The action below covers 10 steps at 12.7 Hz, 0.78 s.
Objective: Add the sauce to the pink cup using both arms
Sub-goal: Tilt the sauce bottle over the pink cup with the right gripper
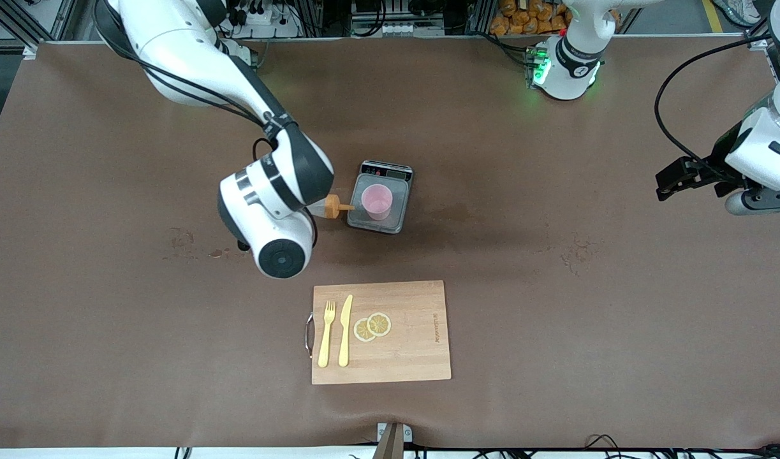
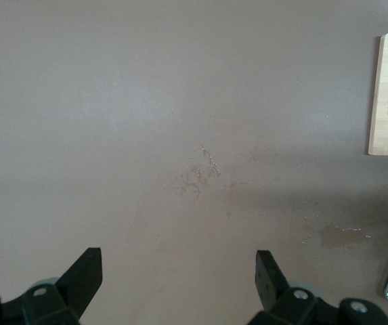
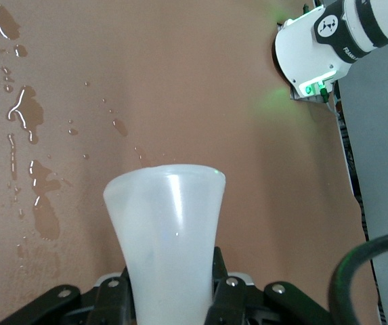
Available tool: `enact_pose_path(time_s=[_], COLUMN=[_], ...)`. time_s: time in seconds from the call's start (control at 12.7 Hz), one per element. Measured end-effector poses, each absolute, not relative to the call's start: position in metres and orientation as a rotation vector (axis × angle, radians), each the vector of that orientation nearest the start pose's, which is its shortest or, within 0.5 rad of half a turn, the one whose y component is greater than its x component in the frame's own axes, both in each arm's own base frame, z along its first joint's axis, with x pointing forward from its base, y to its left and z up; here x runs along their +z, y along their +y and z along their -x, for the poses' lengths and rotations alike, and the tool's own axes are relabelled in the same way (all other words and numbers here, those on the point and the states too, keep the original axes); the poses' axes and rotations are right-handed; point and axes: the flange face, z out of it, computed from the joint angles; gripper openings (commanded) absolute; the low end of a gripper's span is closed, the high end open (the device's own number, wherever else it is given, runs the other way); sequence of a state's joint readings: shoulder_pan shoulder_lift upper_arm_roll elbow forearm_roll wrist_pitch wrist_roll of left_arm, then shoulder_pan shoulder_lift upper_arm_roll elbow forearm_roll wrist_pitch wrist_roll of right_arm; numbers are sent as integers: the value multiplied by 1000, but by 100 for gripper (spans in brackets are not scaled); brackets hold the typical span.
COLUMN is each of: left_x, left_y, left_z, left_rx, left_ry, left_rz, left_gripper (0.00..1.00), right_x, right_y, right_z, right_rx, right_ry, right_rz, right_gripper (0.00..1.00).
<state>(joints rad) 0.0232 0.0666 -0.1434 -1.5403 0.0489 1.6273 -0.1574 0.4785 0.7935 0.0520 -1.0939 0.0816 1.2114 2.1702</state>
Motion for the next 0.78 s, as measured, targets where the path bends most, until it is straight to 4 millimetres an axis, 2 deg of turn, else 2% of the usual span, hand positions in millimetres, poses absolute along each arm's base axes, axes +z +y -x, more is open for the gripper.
enact_pose_path(time_s=[0.16,0.39,0.78], left_x=[607,608,607], left_y=[-64,-68,-68], left_z=[-576,-575,-564], left_rx=[-36,-35,59], left_ry=[-47,-37,-36], left_rz=[3105,3105,3095], left_gripper=[100,100,100], right_x=[317,316,314], right_y=[348,343,347], right_z=[-573,-567,-556], right_rx=[-327,-266,-165], right_ry=[-1788,-1749,-1707], right_rz=[-1674,-1628,-1579], right_gripper=[41,41,40])
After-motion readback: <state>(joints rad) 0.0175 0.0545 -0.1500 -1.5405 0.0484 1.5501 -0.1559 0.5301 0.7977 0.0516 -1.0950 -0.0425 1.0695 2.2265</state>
